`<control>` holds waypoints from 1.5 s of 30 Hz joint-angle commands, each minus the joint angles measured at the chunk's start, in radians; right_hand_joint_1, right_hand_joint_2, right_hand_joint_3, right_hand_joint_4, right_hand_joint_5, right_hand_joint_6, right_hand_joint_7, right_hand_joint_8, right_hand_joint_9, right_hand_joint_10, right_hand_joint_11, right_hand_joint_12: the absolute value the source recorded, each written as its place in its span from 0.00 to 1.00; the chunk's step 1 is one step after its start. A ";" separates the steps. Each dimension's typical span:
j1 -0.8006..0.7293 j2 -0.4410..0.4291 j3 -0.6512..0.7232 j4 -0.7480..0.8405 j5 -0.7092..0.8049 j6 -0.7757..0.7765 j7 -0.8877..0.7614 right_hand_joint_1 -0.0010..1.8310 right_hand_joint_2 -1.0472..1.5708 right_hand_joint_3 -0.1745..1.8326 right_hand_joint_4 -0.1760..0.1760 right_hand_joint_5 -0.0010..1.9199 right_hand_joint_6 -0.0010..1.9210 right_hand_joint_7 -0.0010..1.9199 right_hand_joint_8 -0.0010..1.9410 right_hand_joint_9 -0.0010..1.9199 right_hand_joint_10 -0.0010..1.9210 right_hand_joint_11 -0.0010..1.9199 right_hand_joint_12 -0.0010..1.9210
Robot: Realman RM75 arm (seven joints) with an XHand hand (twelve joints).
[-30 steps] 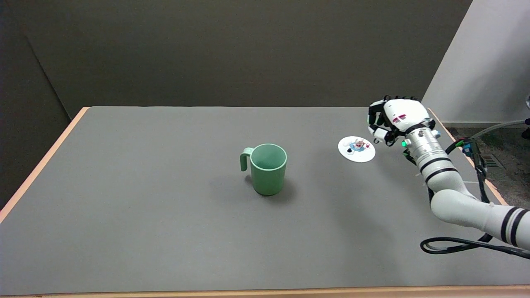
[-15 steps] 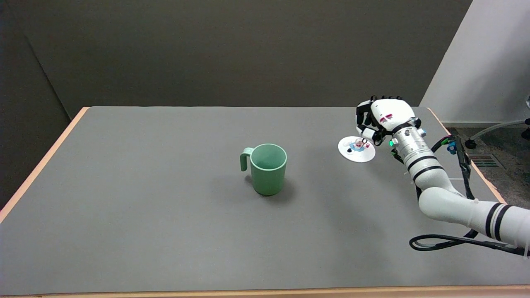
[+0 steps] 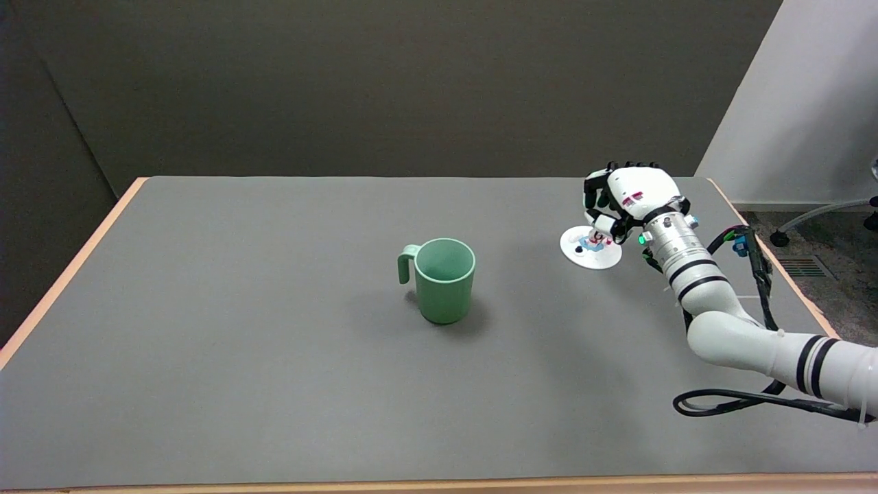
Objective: Pick up the white cup lid.
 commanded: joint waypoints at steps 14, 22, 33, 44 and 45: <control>-0.031 0.006 0.018 0.002 -0.001 -0.016 -0.005 0.49 0.69 0.56 1.00 0.38 0.12 0.45 0.12 0.53 0.19 0.45 0.53; -0.031 0.006 0.021 0.008 -0.025 -0.041 -0.005 0.49 0.68 0.56 1.00 0.38 0.12 0.45 0.11 0.53 0.19 0.46 0.52; -0.026 0.006 0.026 0.029 -0.064 -0.083 -0.006 0.49 0.68 0.56 1.00 0.38 0.13 0.45 0.11 0.52 0.19 0.46 0.52; -0.016 0.006 0.026 0.070 -0.069 -0.098 -0.007 0.49 0.68 0.56 1.00 0.38 0.13 0.45 0.11 0.52 0.19 0.46 0.52; -0.016 0.006 0.026 0.071 -0.069 -0.098 -0.007 0.49 0.68 0.56 1.00 0.38 0.13 0.45 0.11 0.52 0.19 0.46 0.51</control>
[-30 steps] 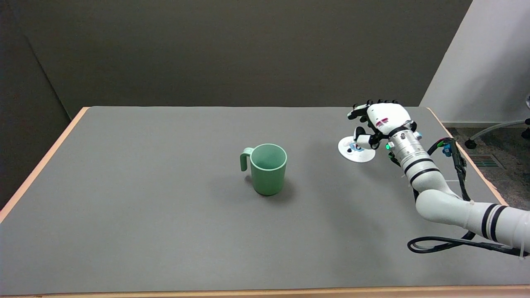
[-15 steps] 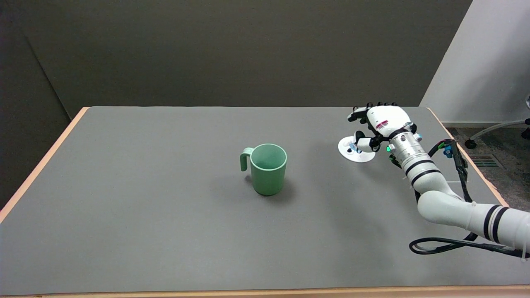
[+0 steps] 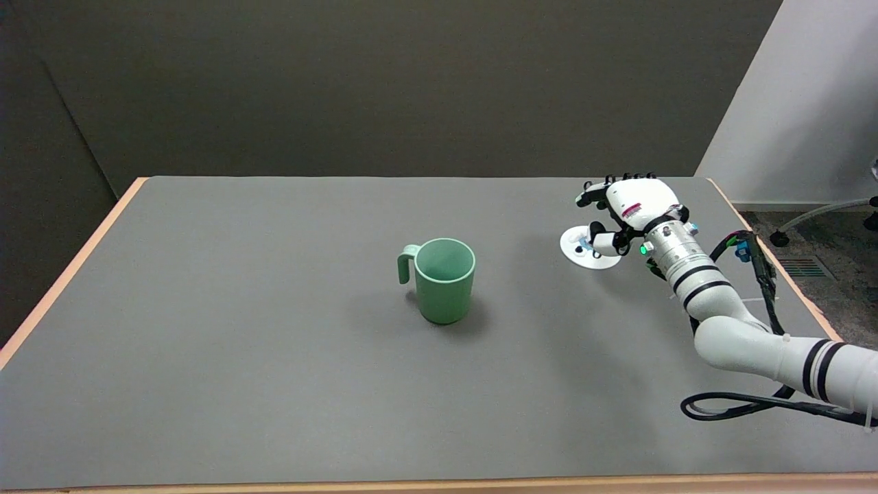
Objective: Pick up the white cup lid.
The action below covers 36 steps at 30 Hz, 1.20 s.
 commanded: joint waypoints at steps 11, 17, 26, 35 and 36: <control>0.002 0.001 0.002 0.061 -0.019 -0.045 -0.002 0.49 0.68 0.57 1.00 0.39 0.13 0.44 0.11 0.52 0.19 0.46 0.51; 0.002 -0.002 -0.004 0.065 -0.013 -0.045 0.002 0.49 0.69 0.57 1.00 0.39 0.13 0.44 0.10 0.52 0.19 0.46 0.51; -0.001 -0.010 -0.004 0.067 -0.011 -0.045 0.006 0.49 0.68 0.56 1.00 0.38 0.13 0.44 0.11 0.52 0.19 0.46 0.51; -0.006 -0.020 -0.007 0.066 -0.011 -0.045 0.006 0.49 0.68 0.56 1.00 0.38 0.13 0.45 0.11 0.52 0.19 0.46 0.51; -0.006 -0.020 -0.007 0.066 -0.011 -0.045 0.006 0.49 0.68 0.56 1.00 0.38 0.13 0.45 0.11 0.52 0.19 0.46 0.51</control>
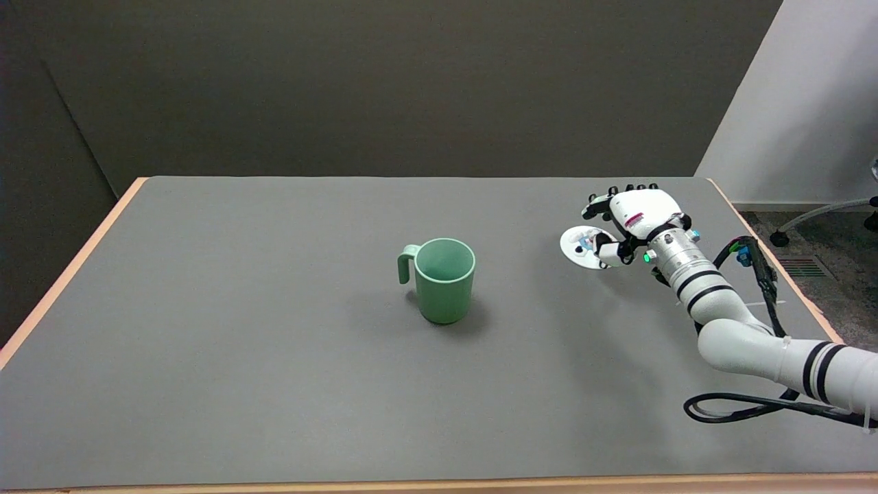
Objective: Pick up the white cup lid.
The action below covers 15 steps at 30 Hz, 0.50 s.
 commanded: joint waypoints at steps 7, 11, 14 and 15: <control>-0.009 -0.015 -0.004 0.009 0.003 -0.003 0.003 0.49 0.68 0.56 1.00 0.38 0.13 0.45 0.12 0.52 0.19 0.46 0.51; -0.009 -0.017 -0.004 0.010 0.003 -0.003 0.003 0.49 0.69 0.56 1.00 0.39 0.13 0.46 0.12 0.53 0.19 0.46 0.51; -0.009 -0.017 -0.004 0.013 0.003 -0.003 0.003 0.49 0.69 0.55 1.00 0.39 0.14 0.47 0.12 0.53 0.19 0.46 0.52; -0.009 -0.017 -0.004 0.013 0.003 -0.003 0.003 0.49 0.69 0.55 1.00 0.39 0.14 0.47 0.12 0.53 0.19 0.46 0.52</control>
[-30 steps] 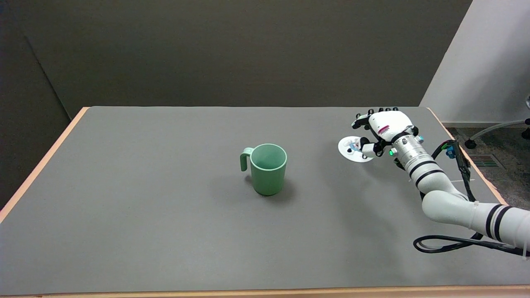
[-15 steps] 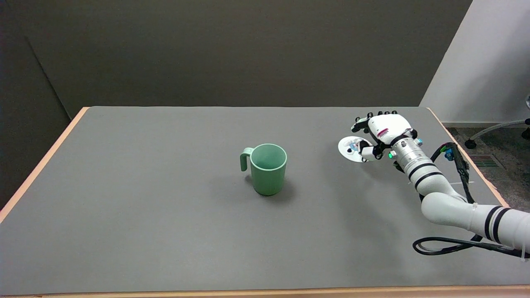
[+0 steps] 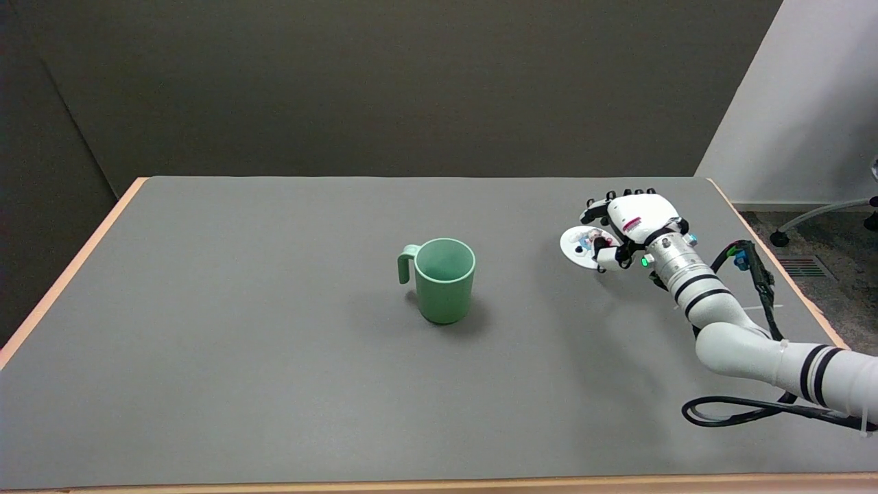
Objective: Pick up the white cup lid.
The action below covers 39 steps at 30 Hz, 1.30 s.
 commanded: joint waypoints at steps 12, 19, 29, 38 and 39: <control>-0.005 -0.017 -0.001 0.021 0.002 -0.001 0.001 0.49 0.69 0.54 1.00 0.41 0.14 0.49 0.13 0.54 0.18 0.45 0.53; -0.004 -0.019 -0.001 0.020 0.002 -0.001 0.001 0.49 0.69 0.54 1.00 0.41 0.14 0.49 0.13 0.54 0.18 0.45 0.53; 0.004 -0.031 -0.001 0.044 0.002 -0.001 0.001 0.49 0.69 0.53 1.00 0.42 0.16 0.54 0.15 0.56 0.18 0.45 0.54; 0.007 -0.037 -0.001 0.055 -0.007 -0.001 -0.006 0.52 0.81 0.20 1.00 0.43 0.64 0.57 0.22 0.58 0.25 0.40 0.63; 0.008 -0.037 -0.001 0.054 -0.007 0.001 -0.006 0.52 0.81 0.20 1.00 0.43 0.64 0.57 0.22 0.58 0.26 0.39 0.65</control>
